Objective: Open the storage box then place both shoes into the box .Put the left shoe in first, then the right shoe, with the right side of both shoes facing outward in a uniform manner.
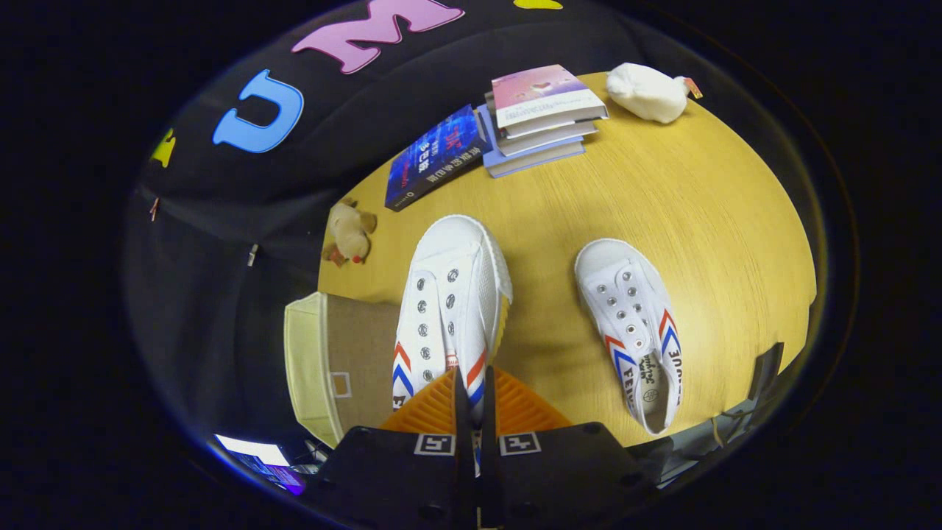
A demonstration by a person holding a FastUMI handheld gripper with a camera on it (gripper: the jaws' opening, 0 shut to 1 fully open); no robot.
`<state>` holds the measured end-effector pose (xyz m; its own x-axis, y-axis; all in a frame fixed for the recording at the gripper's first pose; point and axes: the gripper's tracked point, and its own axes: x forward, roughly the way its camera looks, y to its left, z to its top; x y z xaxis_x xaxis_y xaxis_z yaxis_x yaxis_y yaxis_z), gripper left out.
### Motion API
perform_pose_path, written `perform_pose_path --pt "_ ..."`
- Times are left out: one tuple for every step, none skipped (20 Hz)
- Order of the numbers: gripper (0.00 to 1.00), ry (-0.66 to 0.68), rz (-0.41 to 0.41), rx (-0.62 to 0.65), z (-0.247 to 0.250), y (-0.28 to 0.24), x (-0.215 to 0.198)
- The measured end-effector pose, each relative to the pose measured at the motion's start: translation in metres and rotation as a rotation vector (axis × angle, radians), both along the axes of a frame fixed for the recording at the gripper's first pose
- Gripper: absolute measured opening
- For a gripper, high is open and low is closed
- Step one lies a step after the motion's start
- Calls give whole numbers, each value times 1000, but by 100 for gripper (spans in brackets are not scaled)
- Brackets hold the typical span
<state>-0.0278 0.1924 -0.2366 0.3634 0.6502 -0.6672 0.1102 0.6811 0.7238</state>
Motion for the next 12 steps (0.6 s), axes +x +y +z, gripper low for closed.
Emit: perform_pose_path --pt "7 -14 4 9 17 7 3" --pt "7 -28 8 16 33 15 4" --pt "7 -35 13 26 48 24 7" --pt "7 -41 8 36 64 33 8" --pt "7 -37 10 47 76 46 9" --pt "7 -27 9 59 87 57 8" --pt "7 -18 11 76 98 70 7" --pt "7 -11 20 93 107 85 6" --pt "7 -8 31 109 115 100 4" --pt "7 -3 47 118 120 115 2" --pt "7 3 63 121 122 130 -2" --pt "7 10 80 121 127 142 -7"
